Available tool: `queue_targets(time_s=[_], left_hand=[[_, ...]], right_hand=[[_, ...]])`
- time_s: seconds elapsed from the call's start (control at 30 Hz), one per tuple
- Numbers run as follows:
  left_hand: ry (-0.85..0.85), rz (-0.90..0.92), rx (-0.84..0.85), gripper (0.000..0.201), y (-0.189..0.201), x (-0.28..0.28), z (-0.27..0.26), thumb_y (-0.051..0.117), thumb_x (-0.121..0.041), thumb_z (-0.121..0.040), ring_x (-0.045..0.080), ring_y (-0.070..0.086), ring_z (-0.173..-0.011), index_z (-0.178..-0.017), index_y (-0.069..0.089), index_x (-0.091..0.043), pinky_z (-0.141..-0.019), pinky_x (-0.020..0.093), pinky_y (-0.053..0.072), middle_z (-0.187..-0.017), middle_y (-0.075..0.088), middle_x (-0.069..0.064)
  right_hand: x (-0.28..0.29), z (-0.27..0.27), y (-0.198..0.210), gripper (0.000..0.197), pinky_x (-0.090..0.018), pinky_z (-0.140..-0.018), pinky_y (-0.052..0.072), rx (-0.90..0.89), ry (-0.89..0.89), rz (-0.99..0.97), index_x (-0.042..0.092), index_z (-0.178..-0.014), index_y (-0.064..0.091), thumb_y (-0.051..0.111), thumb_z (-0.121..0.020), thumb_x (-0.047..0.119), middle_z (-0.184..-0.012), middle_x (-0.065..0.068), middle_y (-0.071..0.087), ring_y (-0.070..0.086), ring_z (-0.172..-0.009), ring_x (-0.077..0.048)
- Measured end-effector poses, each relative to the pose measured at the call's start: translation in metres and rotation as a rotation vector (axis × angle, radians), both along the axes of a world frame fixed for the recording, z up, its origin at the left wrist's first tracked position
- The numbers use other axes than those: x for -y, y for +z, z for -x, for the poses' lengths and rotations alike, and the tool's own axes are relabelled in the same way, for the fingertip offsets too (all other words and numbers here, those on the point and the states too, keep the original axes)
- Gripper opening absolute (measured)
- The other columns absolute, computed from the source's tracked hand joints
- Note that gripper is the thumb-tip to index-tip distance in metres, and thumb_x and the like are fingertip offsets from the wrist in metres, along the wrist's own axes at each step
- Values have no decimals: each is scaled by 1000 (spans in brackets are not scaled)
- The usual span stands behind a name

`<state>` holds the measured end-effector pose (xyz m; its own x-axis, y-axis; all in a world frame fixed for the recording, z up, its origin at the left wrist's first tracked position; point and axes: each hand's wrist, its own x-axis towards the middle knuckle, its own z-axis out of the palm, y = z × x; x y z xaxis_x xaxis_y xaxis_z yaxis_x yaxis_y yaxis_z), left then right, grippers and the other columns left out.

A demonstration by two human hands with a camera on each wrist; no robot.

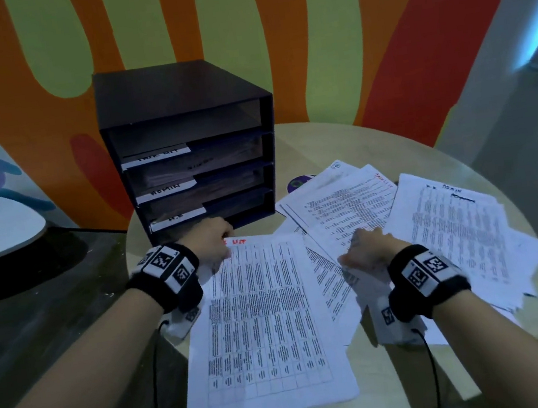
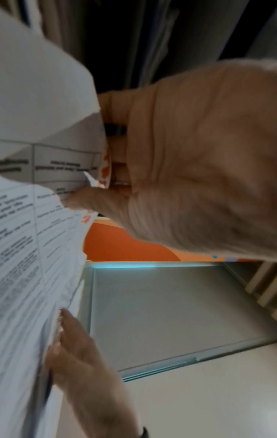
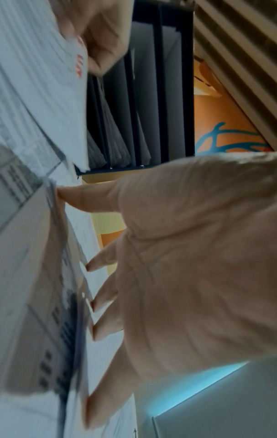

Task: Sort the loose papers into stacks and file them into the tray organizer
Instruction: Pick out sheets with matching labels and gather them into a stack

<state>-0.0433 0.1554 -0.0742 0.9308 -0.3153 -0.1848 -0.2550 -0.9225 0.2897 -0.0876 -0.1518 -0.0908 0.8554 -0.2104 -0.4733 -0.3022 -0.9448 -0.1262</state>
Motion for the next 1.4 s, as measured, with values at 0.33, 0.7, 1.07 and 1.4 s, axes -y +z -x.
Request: queue_targets(time_s=[0.33,0.7,1.07,1.4], left_hand=[[-128,544,390,13,94,57,2,59,-11,-94,18,57,-70,-86,67,-5,-65,28,42,-78,65,8],[-145,600,213,11,53,164,-28,64,-8,-90,18,56,-78,-80,64,-12,-70,26,42,-78,62,5],[64,352,43,74,-8,182,-64,80,-30,-79,28,52,-120,-137,41,-8,-96,34,44,-134,53,11],[58,-154,-45,126,-16,205,-86,80,-60,-66,34,31,-137,-153,7,-6,-103,40,40,-151,28,19]], right_hand=[[26,27,35,86,-47,-105,33,204,-278,-1108,22,-132,57,31,-79,84,-131,-2,60,55,-121,-23],[73,70,31,8,-21,-45,44,469,-373,-1036,1,-89,65,69,-83,-4,-72,-7,66,61,-58,-16],[173,106,-1,16,-31,-63,46,631,-782,-625,-7,-98,63,58,-84,-12,-88,-19,64,61,-74,-30],[188,94,-10,12,-32,-63,43,410,-736,-469,-8,-99,58,56,-89,-3,-87,-17,59,55,-72,-27]])
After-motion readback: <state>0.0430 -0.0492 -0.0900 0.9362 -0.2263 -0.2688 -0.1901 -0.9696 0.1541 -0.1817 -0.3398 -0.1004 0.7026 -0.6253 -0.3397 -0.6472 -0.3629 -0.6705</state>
